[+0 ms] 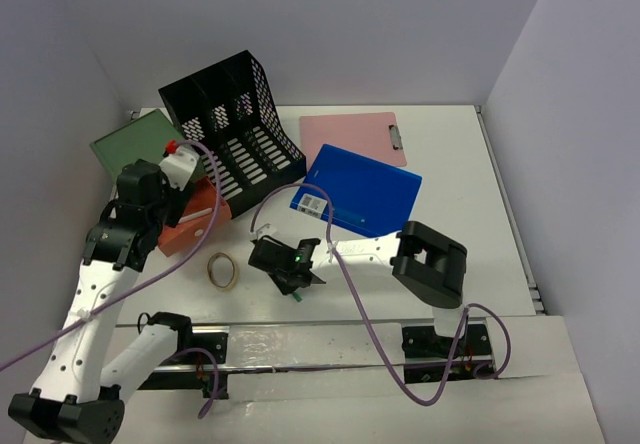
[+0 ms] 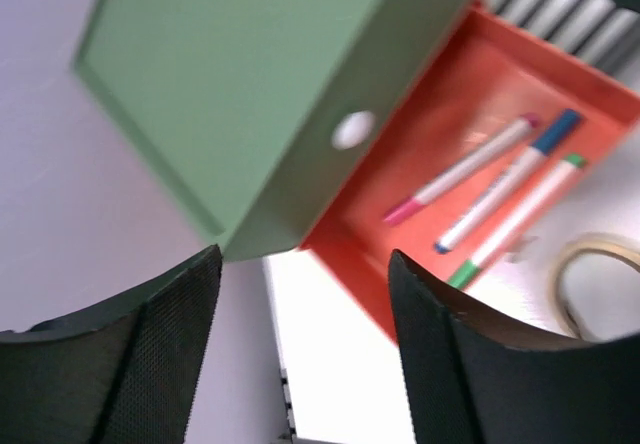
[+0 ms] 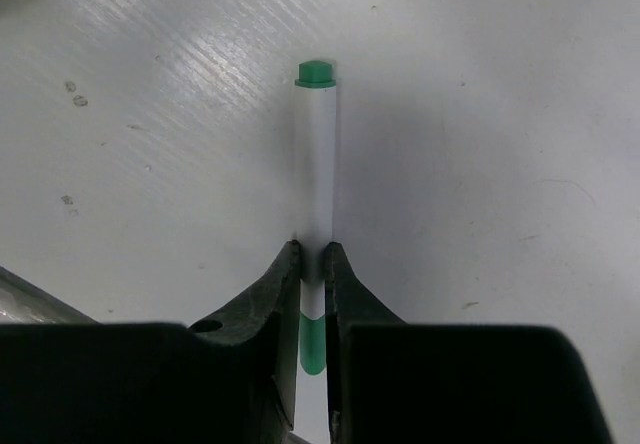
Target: Organize the desk
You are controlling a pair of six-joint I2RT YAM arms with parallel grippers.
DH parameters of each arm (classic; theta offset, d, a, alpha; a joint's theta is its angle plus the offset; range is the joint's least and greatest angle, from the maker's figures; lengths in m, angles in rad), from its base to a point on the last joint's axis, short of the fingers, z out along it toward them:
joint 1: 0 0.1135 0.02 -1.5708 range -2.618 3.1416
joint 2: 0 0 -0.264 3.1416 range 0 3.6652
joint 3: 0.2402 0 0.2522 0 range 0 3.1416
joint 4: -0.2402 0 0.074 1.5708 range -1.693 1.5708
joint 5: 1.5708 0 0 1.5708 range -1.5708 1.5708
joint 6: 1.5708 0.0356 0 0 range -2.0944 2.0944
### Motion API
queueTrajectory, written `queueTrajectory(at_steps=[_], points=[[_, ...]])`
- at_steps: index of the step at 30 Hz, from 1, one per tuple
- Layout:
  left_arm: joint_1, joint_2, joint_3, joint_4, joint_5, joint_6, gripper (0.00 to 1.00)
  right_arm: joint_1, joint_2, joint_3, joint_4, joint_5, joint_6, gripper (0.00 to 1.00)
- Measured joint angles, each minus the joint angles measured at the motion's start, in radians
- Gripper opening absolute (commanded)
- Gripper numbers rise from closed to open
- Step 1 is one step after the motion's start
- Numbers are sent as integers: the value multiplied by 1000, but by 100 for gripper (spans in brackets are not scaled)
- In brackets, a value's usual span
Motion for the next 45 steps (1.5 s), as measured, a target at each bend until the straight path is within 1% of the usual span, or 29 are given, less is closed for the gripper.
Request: queueTrajectory(at_steps=[4,7,10,14,17,19,23,27,30,32,36,41,43,45], points=[[54,-35,4,8,-40,-11,83,0,-26,23,-4,20,-54,0],[118,-44,8,16,-51,-31,86,0,-54,119,26,23,-157,0],[182,-48,16,32,-55,-61,89,-1,-57,290,90,28,-312,0],[237,-62,17,52,-55,-98,94,-1,-4,564,187,44,-565,0],[274,-77,20,68,-75,-114,96,-1,53,687,270,49,-745,0],[287,-87,22,83,-98,-118,97,-3,97,718,300,52,-865,0],[302,-92,39,102,-129,-123,98,-3,210,726,330,45,-1069,0],[319,-83,58,120,-150,-127,98,-1,299,725,328,40,-1197,0],[332,-75,70,126,-153,-131,98,-1,331,724,348,48,-1285,1],[337,-66,80,126,-147,-137,98,-1,339,726,366,54,-1329,4],[340,-57,89,126,-133,-148,98,-1,341,729,395,55,-1389,15],[345,-56,89,125,-111,-152,98,0,341,719,419,56,-1443,55],[345,-56,89,125,-100,-154,98,2,341,708,430,56,-1457,60],[346,-55,89,125,-88,-156,98,5,341,702,432,57,-1460,62]])
